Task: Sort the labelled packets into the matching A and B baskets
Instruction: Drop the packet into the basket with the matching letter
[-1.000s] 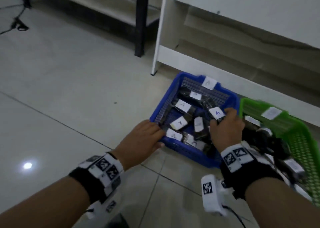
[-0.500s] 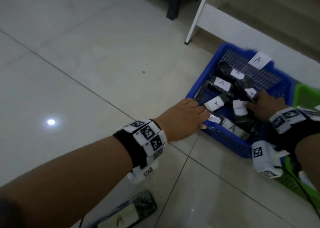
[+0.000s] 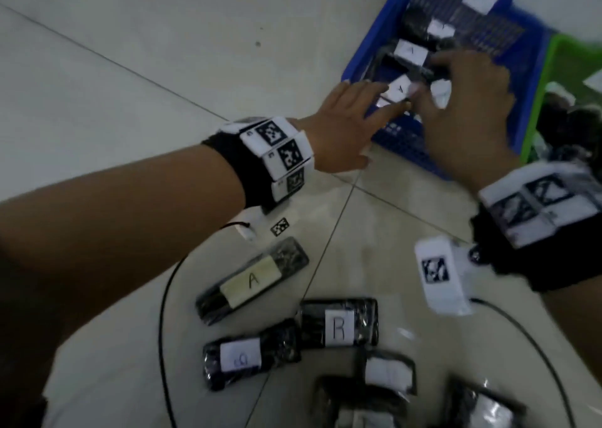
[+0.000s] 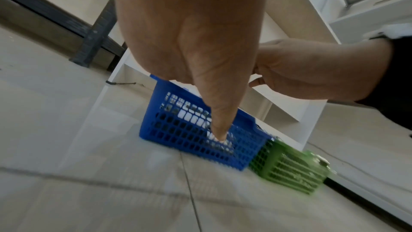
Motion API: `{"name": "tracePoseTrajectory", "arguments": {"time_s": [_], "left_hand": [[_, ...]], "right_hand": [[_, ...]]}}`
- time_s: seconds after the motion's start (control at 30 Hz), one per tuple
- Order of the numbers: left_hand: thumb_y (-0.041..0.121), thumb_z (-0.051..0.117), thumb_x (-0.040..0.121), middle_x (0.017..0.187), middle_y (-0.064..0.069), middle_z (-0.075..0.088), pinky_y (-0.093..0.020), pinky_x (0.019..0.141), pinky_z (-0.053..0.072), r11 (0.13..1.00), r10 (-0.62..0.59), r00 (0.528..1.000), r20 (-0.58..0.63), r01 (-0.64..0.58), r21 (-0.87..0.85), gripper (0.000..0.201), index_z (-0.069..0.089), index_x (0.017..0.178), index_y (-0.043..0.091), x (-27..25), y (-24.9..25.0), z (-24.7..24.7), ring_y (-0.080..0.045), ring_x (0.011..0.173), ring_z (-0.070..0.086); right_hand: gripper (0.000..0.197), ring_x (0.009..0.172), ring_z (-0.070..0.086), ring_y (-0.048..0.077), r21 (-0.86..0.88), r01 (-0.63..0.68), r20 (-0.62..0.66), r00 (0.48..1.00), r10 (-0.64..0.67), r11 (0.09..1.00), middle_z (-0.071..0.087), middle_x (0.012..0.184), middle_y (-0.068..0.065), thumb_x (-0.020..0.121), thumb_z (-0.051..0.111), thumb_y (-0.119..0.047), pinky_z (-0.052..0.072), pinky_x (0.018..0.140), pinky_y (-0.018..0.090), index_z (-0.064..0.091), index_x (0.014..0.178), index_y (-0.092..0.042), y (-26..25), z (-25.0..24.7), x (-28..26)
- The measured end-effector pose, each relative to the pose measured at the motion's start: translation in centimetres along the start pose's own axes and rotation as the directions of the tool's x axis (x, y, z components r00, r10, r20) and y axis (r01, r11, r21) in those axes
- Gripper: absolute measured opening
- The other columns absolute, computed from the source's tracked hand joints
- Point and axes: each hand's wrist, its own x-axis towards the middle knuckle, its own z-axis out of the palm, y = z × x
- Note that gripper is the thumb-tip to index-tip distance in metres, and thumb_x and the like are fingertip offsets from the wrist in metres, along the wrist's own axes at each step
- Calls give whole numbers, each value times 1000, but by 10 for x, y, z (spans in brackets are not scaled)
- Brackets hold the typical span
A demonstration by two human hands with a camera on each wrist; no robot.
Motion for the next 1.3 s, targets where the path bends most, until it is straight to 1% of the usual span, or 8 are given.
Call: {"name": "tracePoseTrajectory", "arguments": {"time_s": [0.2, 0.37, 0.57, 0.73, 0.83, 0.97, 1.13, 1.3], "left_hand": [[57, 56, 83, 156, -11, -12, -48, 113, 9, 1000, 16, 968, 250, -17, 2, 90, 1, 149, 30, -77, 14, 26, -32, 143, -2], [56, 71, 71, 141, -6, 19, -42, 101, 40, 967, 24, 912, 409, 83, -242, 94, 19, 144, 28, -123, 15, 33, -26, 127, 33], [50, 77, 67, 133, -3, 29, -33, 93, 43, 985, 41, 842, 538, 57, -164, 91, 29, 143, 32, -140, 14, 32, -22, 116, 41], [37, 79, 71, 117, -2, 41, -29, 72, 42, 981, 42, 822, 567, 74, -180, 63, 42, 119, 20, -143, 18, 29, -18, 92, 47], [31, 78, 73, 98, -4, 50, -25, 56, 32, 960, -32, 831, 555, 180, -214, 55, 37, 107, 17, -142, 17, 26, -16, 78, 45], [31, 72, 80, 95, -1, 55, -30, 63, 41, 906, -46, 876, 480, 239, -349, 52, 41, 120, 22, -136, 13, 5, -15, 76, 51], [19, 65, 87, 100, -4, 61, -26, 59, 59, 736, -115, 933, 341, 311, -602, 23, 60, 109, 23, -107, 17, -46, -17, 76, 65], [16, 59, 91, 107, -13, 62, -35, 70, 59, 758, -201, 970, 137, 243, -605, 17, 58, 107, 11, -62, 30, -106, -26, 92, 64]], "right_hand": [[50, 122, 39, 23, 118, 105, 333, 933, -139, 988, 47, 131, 2, 85, 49, -46, 29, 98, 33, 46, 128, -22, -5, 17, -136], [85, 138, 15, 13, 96, 29, 689, 720, -87, 995, 18, 153, -9, 77, 61, -59, 18, 110, 36, 16, 146, -36, 7, 15, -201], [100, 142, 6, 17, -38, 103, 806, 590, -31, 994, -1, 157, -10, 74, 67, -56, 16, 113, 41, 4, 149, -34, 9, 23, -226], [74, 134, 23, 22, -72, 116, 751, 660, -23, 991, 22, 150, -1, 75, 73, -36, 28, 103, 39, 35, 137, -25, 9, 31, -227], [55, 110, 42, 23, -19, 102, 685, 726, -61, 995, 47, 118, 1, 71, 75, -27, 35, 82, 34, 44, 116, -20, 10, 33, -222], [41, 78, 53, 21, 93, 43, 623, 777, -91, 995, 56, 92, 4, 74, 70, -22, 44, 60, 34, 41, 102, -16, 12, 24, -207], [46, 85, 52, 26, 5, 175, 502, 851, -153, 985, 53, 103, 9, 74, 72, -23, 45, 67, 36, 45, 110, -13, 35, -18, -159], [51, 92, 51, 35, -279, 345, 401, 890, -218, 896, 51, 107, 17, 73, 72, -28, 44, 76, 43, 50, 116, -11, 83, -97, -98]]}}
